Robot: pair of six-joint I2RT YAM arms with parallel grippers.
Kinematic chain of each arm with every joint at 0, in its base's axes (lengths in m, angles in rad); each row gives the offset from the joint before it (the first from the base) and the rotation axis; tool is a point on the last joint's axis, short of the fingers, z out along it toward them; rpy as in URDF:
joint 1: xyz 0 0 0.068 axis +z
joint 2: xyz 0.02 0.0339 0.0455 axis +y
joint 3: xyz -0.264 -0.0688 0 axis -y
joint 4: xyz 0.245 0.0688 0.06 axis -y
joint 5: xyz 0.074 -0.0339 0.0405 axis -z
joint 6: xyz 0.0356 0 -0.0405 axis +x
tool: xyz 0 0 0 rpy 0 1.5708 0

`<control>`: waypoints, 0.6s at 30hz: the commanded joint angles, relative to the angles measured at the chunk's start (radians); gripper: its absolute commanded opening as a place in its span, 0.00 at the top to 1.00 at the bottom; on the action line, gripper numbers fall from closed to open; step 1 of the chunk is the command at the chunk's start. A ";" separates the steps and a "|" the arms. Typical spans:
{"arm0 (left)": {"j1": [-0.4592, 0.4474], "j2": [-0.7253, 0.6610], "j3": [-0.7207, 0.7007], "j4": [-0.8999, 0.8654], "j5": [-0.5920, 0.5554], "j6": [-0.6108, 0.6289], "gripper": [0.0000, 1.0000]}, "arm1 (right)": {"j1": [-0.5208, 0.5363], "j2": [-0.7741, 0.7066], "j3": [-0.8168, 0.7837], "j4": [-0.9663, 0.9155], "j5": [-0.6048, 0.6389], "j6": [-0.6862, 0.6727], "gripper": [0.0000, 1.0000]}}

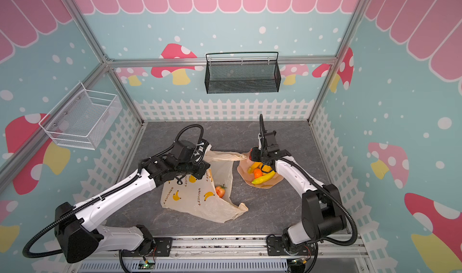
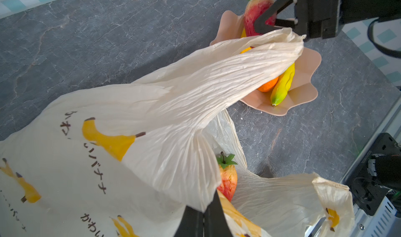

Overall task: Place the fruits into the plastic bag
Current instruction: Pick up the fruit from the plate, then place the fruit in the plastic bag.

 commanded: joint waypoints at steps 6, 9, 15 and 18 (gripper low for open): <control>0.005 0.010 0.012 0.012 0.009 0.000 1.00 | -0.043 -0.078 -0.036 -0.086 0.035 -0.026 0.59; 0.005 0.006 0.010 0.012 0.009 -0.001 1.00 | -0.054 -0.139 -0.064 -0.097 0.022 -0.043 0.59; 0.006 0.006 0.007 0.010 0.011 0.000 1.00 | -0.056 -0.253 -0.139 -0.070 -0.089 -0.080 0.59; 0.006 0.010 0.013 0.011 0.012 0.000 1.00 | -0.056 -0.288 -0.174 -0.037 -0.179 -0.097 0.59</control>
